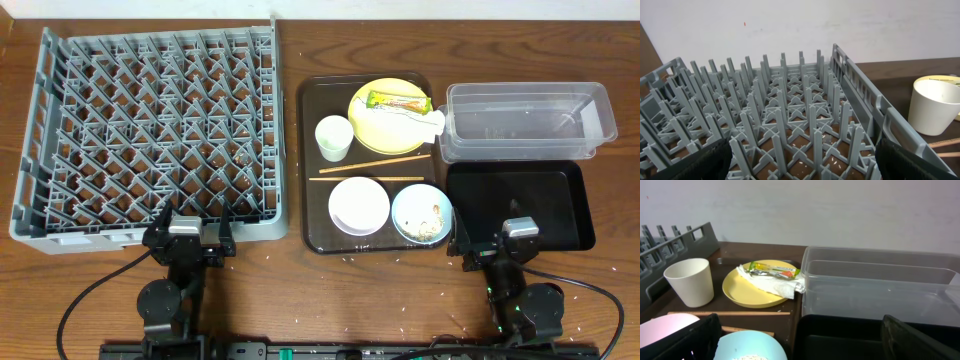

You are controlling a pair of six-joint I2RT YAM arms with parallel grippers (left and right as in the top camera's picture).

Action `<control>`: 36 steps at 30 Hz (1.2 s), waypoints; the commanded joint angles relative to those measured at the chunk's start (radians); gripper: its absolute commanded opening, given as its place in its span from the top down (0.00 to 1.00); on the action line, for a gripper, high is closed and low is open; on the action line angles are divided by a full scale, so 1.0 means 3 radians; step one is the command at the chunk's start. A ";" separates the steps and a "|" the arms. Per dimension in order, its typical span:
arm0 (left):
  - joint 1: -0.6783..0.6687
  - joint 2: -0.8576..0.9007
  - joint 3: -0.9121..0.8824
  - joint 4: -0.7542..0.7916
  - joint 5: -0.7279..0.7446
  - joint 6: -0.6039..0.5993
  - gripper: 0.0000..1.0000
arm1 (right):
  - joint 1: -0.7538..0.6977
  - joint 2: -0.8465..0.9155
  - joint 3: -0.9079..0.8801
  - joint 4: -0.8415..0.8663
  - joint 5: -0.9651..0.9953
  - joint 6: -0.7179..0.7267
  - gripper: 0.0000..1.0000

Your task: Sort waste into correct bins and load items into the dishwasher

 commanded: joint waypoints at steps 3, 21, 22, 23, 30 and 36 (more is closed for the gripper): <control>-0.0015 -0.0019 -0.0057 -0.0111 0.0031 0.0043 0.07 | -0.0053 -0.0024 -0.0010 -0.0010 -0.0017 0.0043 0.01; -0.0015 -0.0019 -0.0057 -0.0111 0.0031 0.0043 0.08 | -0.0053 -0.0024 -0.0010 -0.0009 -0.0015 0.0043 0.01; -0.0015 -0.0019 -0.0057 -0.0111 0.0031 0.0045 0.08 | -0.0053 -0.0024 -0.0010 -0.0009 -0.0015 0.0043 0.01; -0.0015 -0.0019 -0.0057 -0.0111 0.0029 0.0043 0.08 | -0.0053 -0.0024 -0.0010 -0.0009 -0.0017 0.0043 0.01; -0.0015 -0.0019 -0.0057 -0.0111 0.0029 0.0043 0.08 | -0.0053 -0.0024 -0.0010 -0.0003 -0.0018 0.0043 0.01; -0.0015 -0.0019 -0.0057 -0.0111 0.0031 0.0043 0.07 | -0.0053 -0.0024 -0.0010 0.0045 -0.0019 0.0043 0.01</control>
